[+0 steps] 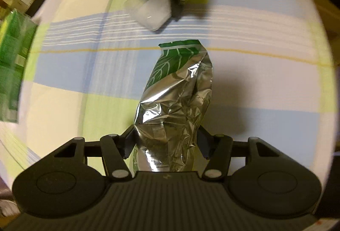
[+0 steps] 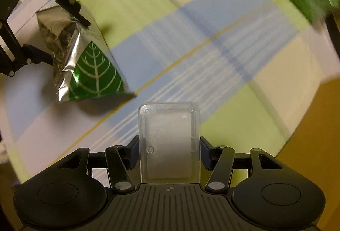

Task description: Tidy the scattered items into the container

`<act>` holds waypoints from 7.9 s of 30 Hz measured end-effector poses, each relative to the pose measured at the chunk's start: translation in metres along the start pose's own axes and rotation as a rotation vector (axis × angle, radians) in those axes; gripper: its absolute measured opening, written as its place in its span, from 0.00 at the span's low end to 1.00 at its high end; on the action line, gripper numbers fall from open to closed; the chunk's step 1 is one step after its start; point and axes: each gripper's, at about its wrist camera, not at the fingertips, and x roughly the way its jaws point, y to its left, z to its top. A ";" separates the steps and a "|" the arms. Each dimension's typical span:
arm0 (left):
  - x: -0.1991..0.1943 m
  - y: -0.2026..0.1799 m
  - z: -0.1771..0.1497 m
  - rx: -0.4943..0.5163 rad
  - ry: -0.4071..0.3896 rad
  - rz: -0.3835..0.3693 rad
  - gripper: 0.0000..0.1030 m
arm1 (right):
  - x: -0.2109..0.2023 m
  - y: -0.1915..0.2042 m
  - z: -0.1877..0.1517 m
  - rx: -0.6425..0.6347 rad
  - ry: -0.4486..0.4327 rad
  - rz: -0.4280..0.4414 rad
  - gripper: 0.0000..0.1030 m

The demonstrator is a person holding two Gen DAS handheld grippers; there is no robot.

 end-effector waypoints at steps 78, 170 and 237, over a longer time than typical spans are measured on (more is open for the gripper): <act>-0.083 -0.078 0.041 -0.054 0.175 -0.001 0.45 | -0.098 0.091 -0.139 0.313 -0.368 -0.104 0.52; -0.067 0.131 0.328 -0.945 -0.243 -0.141 0.45 | -0.163 -0.165 -0.213 0.695 -0.516 -0.298 0.52; -0.116 0.058 0.219 -0.983 -0.385 0.116 0.90 | -0.184 -0.102 -0.214 0.680 -0.580 -0.384 0.92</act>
